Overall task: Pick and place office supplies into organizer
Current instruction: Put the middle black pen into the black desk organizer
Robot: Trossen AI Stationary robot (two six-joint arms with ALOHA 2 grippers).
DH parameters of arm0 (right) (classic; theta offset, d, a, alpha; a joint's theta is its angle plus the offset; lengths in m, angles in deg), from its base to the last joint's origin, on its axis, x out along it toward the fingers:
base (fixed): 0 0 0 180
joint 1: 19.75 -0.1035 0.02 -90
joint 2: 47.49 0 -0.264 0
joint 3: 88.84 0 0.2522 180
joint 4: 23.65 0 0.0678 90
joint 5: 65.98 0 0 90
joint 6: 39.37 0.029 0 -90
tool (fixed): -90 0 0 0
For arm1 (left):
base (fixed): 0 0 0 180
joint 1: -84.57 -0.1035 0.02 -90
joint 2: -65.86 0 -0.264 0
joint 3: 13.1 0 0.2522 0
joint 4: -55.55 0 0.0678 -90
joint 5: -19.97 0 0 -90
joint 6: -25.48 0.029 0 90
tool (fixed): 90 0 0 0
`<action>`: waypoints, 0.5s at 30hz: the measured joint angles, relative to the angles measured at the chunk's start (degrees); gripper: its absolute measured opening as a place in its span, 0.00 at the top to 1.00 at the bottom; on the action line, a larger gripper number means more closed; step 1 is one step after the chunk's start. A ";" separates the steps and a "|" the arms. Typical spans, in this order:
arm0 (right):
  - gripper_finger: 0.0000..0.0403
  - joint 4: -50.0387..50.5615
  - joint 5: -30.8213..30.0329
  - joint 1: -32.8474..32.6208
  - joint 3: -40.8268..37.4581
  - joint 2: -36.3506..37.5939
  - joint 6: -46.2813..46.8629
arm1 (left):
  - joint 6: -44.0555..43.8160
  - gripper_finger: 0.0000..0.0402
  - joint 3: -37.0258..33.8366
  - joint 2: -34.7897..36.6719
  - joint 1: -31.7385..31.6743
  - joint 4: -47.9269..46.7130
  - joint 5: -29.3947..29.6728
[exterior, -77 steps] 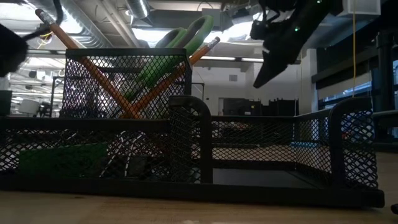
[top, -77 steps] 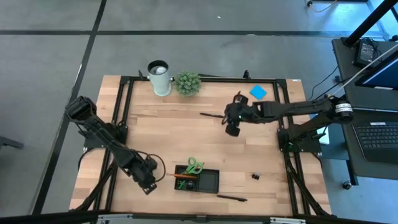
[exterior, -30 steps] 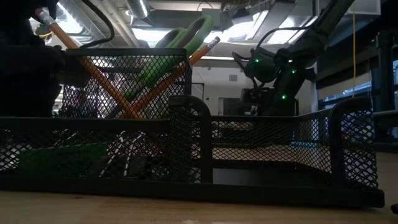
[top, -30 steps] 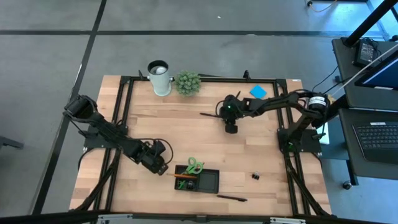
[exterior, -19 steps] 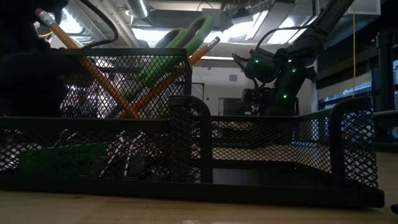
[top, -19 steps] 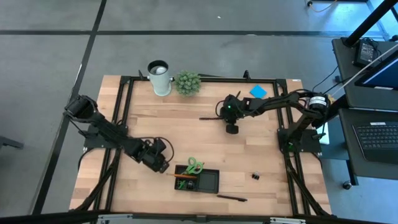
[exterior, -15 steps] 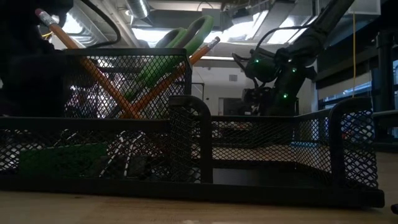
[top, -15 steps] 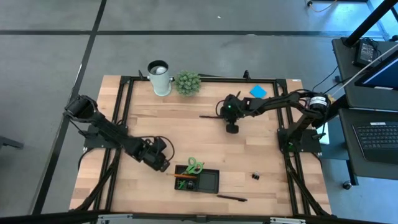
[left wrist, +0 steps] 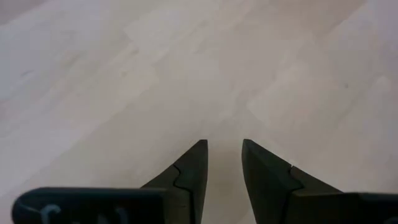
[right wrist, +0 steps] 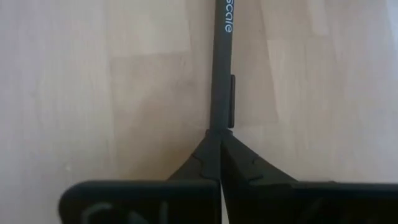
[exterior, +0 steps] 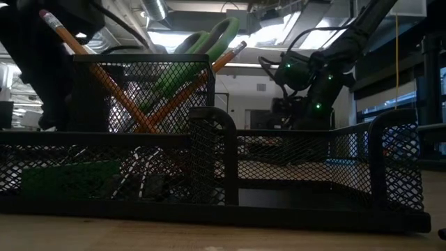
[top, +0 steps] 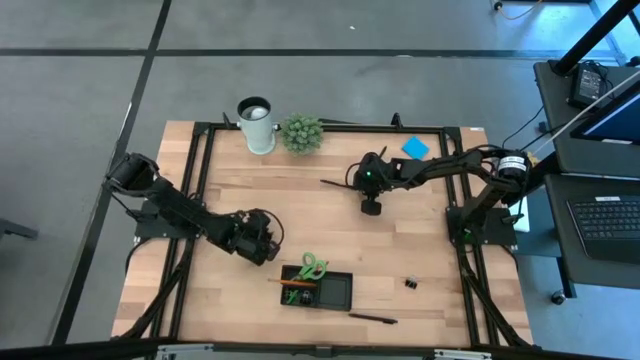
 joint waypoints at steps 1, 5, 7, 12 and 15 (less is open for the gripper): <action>1.00 -0.10 0.24 -0.03 -0.01 0.00 -0.03 | 0.25 0.77 0.02 0.00 -0.28 0.17 -0.28; 1.00 -0.14 1.08 -0.03 -0.01 0.00 -0.13 | 2.83 0.77 0.06 0.06 -1.93 0.78 1.75; 1.00 -0.18 1.22 -0.07 -0.01 0.00 -0.15 | 5.76 0.77 0.06 0.09 -3.49 0.77 3.21; 1.00 -0.21 1.34 -0.07 -0.01 0.00 -0.29 | 16.09 0.77 0.11 0.11 -9.76 3.47 3.27; 1.00 -0.21 1.36 -0.07 -0.01 0.00 -0.31 | 26.18 0.77 0.13 0.12 -13.97 8.95 1.88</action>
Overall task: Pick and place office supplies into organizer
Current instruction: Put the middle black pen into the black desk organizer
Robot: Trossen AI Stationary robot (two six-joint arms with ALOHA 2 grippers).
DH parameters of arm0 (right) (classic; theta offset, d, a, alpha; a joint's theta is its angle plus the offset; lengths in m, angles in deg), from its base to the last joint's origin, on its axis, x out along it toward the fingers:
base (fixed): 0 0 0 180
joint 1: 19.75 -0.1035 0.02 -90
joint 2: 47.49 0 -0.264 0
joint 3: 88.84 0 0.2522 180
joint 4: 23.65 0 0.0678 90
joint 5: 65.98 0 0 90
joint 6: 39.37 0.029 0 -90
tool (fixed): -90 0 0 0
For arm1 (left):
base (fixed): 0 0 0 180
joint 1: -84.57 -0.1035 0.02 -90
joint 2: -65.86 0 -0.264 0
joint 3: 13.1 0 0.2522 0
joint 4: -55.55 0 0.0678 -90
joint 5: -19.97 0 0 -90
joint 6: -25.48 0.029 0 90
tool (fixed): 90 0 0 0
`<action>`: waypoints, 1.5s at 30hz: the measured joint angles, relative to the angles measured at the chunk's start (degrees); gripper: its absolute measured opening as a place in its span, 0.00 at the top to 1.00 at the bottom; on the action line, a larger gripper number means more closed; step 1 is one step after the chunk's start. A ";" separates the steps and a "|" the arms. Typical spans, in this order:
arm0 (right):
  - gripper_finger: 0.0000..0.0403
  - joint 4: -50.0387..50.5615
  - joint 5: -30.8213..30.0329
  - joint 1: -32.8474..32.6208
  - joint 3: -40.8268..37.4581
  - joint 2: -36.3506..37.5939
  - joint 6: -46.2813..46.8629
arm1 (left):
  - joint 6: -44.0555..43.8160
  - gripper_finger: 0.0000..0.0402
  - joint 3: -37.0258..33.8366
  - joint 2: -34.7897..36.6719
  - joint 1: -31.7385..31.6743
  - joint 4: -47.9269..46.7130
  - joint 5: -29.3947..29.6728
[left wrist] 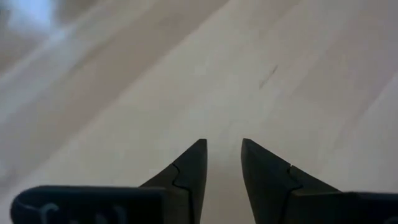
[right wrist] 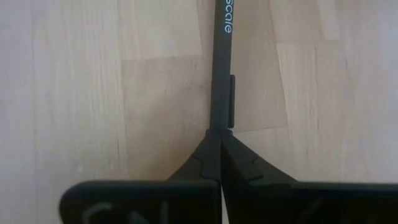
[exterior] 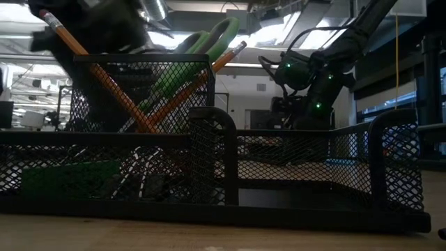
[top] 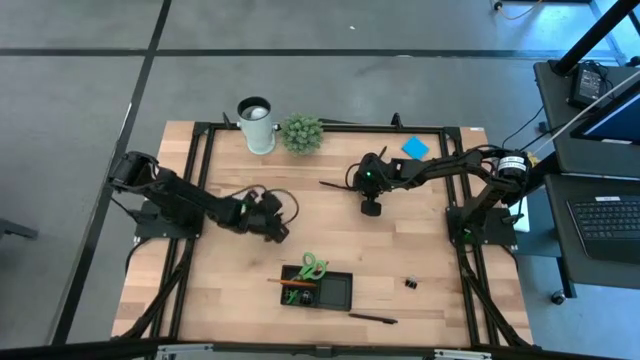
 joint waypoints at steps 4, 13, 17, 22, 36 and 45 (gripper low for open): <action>1.00 0.00 0.03 -0.02 0.00 0.00 0.00 | 17.11 0.74 0.03 0.05 -5.05 10.17 -3.05; 1.00 -0.94 0.45 -0.39 -0.14 -0.04 0.11 | 43.49 0.64 0.13 -0.89 -13.31 24.78 -8.93; 1.00 -1.75 1.05 -1.65 -0.16 -0.13 0.06 | 43.64 0.61 0.13 -3.37 -16.73 26.45 -12.72; 1.00 -3.61 1.22 -3.46 -0.22 -0.20 0.88 | 45.07 0.61 0.15 -7.00 -18.26 31.03 -17.40; 1.00 -5.51 1.38 -6.19 -0.22 -0.24 2.14 | 48.64 0.62 10.89 -18.88 -19.73 30.91 -23.93; 1.00 -5.74 1.35 -6.16 -0.15 -0.22 3.10 | 48.62 0.66 14.34 -21.02 -19.79 22.43 -24.62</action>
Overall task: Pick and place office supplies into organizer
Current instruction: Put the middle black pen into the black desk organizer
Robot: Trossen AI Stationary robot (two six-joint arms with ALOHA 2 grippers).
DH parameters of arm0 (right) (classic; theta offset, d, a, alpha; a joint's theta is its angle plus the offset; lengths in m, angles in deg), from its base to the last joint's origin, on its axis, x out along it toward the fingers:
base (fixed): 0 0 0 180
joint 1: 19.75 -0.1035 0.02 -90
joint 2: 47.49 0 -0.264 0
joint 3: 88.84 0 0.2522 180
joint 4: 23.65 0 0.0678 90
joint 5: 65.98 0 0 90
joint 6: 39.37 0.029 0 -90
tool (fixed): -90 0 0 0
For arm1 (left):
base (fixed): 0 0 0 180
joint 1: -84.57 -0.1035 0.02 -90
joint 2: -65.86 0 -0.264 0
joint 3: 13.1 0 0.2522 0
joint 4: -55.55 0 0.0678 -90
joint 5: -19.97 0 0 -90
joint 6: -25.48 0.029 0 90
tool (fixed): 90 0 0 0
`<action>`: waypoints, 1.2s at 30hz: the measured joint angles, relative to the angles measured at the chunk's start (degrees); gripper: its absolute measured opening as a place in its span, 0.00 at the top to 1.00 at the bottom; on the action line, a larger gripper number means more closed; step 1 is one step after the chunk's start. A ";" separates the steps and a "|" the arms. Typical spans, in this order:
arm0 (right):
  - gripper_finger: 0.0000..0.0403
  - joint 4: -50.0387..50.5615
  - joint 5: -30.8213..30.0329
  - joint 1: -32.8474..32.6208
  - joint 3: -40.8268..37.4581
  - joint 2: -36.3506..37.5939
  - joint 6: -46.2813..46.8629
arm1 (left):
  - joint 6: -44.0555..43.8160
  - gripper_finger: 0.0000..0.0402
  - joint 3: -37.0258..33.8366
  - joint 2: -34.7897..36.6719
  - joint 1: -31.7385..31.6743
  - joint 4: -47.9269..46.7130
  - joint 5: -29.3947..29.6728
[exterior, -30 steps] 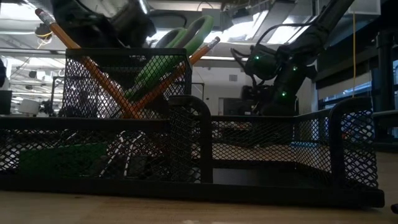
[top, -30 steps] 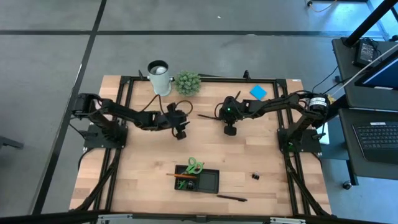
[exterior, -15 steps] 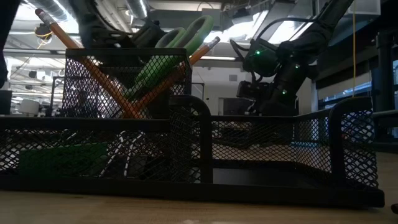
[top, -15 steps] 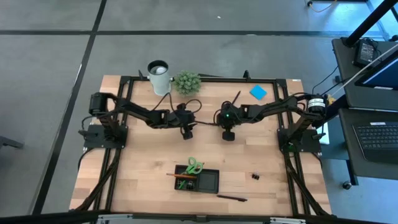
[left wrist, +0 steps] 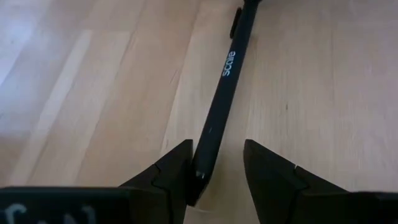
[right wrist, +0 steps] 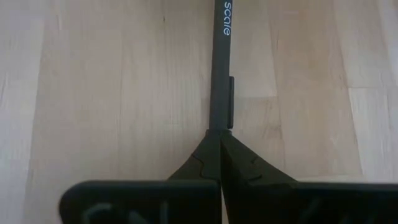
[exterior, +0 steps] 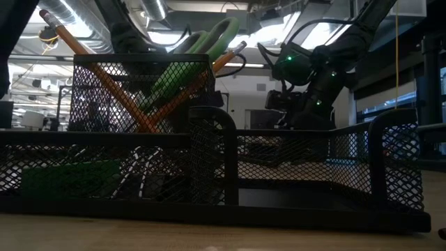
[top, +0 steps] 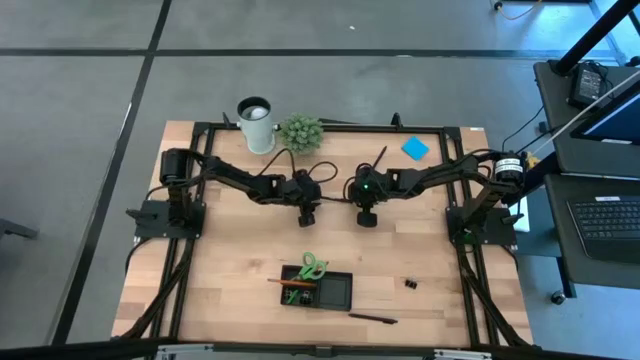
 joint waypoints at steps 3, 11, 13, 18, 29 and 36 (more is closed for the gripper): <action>1.00 -0.03 0.03 0.00 0.00 0.00 -0.03 | -0.07 0.69 -0.04 0.32 0.00 0.20 0.11; 1.00 -0.03 -0.06 0.00 0.02 0.02 -0.07 | -1.92 0.75 -0.04 0.33 -0.02 2.58 -0.53; 1.00 -0.03 -0.12 0.02 0.02 0.02 -0.11 | -1.96 0.77 -0.04 0.33 -0.07 2.57 -1.11; 1.00 -0.08 -0.20 0.02 0.02 0.04 -0.11 | -1.90 0.85 -0.04 0.33 -0.04 2.12 -1.75; 0.92 -1.13 -0.33 0.07 0.02 0.00 1.26 | -1.79 0.92 -0.07 0.35 0.13 2.03 -2.03; 0.68 0.31 -0.98 -0.04 -0.13 3.02 4.46 | -2.48 0.92 -0.07 0.42 0.00 1.53 -1.94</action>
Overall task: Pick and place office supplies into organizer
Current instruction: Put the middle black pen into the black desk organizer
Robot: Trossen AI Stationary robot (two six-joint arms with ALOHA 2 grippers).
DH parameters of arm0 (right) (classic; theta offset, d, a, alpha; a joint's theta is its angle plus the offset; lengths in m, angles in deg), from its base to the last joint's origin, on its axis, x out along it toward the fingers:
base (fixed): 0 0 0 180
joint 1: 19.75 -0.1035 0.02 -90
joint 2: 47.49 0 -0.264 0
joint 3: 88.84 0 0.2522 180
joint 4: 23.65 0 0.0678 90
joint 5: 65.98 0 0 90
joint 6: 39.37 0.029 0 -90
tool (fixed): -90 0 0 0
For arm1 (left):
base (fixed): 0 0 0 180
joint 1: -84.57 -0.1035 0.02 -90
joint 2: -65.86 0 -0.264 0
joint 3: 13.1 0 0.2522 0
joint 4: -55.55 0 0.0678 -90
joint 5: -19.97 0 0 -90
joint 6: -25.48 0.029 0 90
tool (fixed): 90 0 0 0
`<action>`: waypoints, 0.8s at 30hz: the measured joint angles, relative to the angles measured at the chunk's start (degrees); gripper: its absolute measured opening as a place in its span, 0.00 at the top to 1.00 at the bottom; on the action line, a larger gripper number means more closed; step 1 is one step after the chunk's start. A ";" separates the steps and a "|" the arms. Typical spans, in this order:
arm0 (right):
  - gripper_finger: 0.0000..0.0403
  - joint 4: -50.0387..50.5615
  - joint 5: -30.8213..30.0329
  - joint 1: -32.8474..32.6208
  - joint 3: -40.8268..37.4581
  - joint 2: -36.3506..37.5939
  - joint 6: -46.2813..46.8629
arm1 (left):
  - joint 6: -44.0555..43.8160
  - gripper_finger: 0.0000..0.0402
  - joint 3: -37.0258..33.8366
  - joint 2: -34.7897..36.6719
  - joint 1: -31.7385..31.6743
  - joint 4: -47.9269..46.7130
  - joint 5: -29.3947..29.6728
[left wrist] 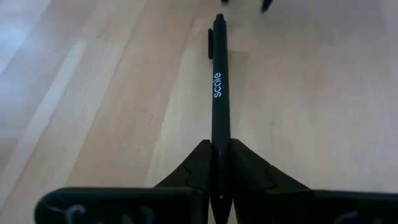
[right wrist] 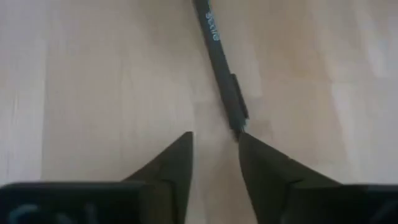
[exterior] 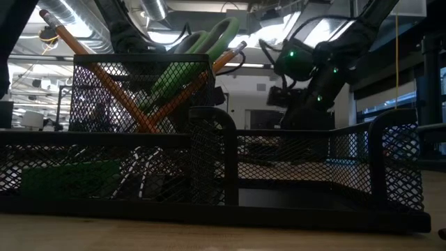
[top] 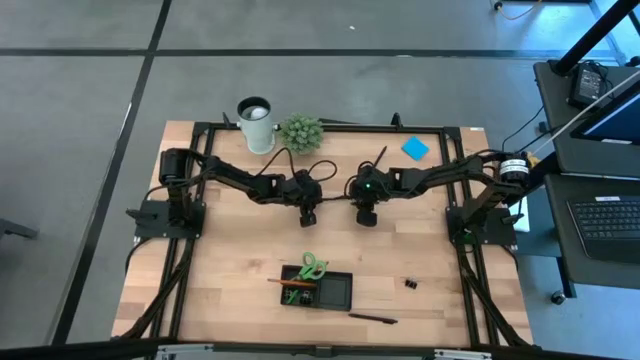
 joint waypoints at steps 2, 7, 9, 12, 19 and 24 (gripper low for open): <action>0.62 1.78 -0.67 0.00 0.00 2.45 1.16 | -0.94 0.92 0.00 0.02 -0.07 -0.43 0.19; 0.54 2.62 -1.19 -0.59 0.02 10.56 3.74 | -3.65 0.92 0.00 0.28 0.02 -0.33 -0.96; 0.52 2.80 -1.20 -0.89 0.02 13.86 6.19 | -4.32 0.92 0.00 0.98 0.02 -0.24 -1.61; 0.52 2.03 -1.36 -2.03 0.02 18.37 9.09 | -5.77 0.93 -0.06 2.88 0.02 -0.09 -1.92; 0.52 -3.58 -3.84 -7.90 0.06 26.21 7.97 | -5.70 0.93 -0.27 8.96 0.07 9.13 -3.02; 0.52 -7.94 -11.83 -13.91 0.09 31.31 3.65 | -6.21 0.93 -3.48 14.17 0.47 14.31 -4.94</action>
